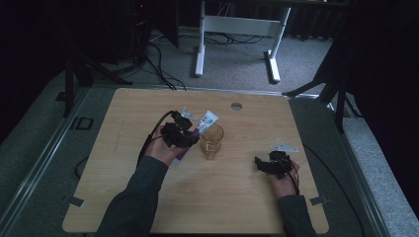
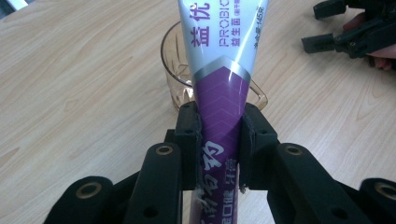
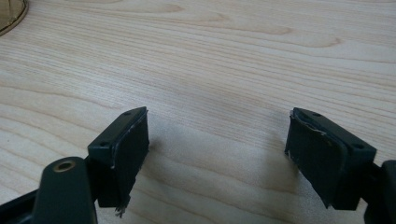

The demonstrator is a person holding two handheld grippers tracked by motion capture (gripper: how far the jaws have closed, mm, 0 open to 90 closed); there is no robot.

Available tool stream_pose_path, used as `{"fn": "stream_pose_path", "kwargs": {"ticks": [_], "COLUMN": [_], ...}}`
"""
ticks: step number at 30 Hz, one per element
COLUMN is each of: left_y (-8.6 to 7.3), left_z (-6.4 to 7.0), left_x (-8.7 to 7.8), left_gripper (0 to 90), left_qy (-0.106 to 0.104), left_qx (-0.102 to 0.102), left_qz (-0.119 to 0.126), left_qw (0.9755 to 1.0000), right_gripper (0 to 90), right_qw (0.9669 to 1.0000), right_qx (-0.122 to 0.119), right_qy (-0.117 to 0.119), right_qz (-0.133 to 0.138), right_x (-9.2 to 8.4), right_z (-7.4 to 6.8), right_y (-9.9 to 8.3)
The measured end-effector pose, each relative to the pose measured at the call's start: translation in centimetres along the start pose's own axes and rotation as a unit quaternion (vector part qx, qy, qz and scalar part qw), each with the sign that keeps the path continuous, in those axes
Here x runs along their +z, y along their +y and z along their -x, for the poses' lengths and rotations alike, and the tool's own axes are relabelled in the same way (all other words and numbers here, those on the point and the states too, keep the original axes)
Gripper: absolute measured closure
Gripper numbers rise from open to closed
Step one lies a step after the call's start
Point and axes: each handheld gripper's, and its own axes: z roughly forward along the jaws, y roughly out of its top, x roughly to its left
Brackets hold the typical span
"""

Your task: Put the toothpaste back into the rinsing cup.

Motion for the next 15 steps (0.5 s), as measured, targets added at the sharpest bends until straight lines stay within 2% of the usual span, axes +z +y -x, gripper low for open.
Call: {"fn": "stream_pose_path", "kwargs": {"ticks": [15], "left_y": [0.05], "left_z": [-0.30], "left_x": [-0.14], "left_gripper": [72.7], "left_qy": [0.007], "left_qx": [-0.012], "left_qz": [0.022], "left_qw": [0.9997], "right_gripper": [21.0], "right_qw": [1.0000], "right_qx": [0.000], "right_qy": [0.000], "right_qz": [0.000], "right_x": [0.00], "right_z": [0.00], "right_y": [0.00]}}
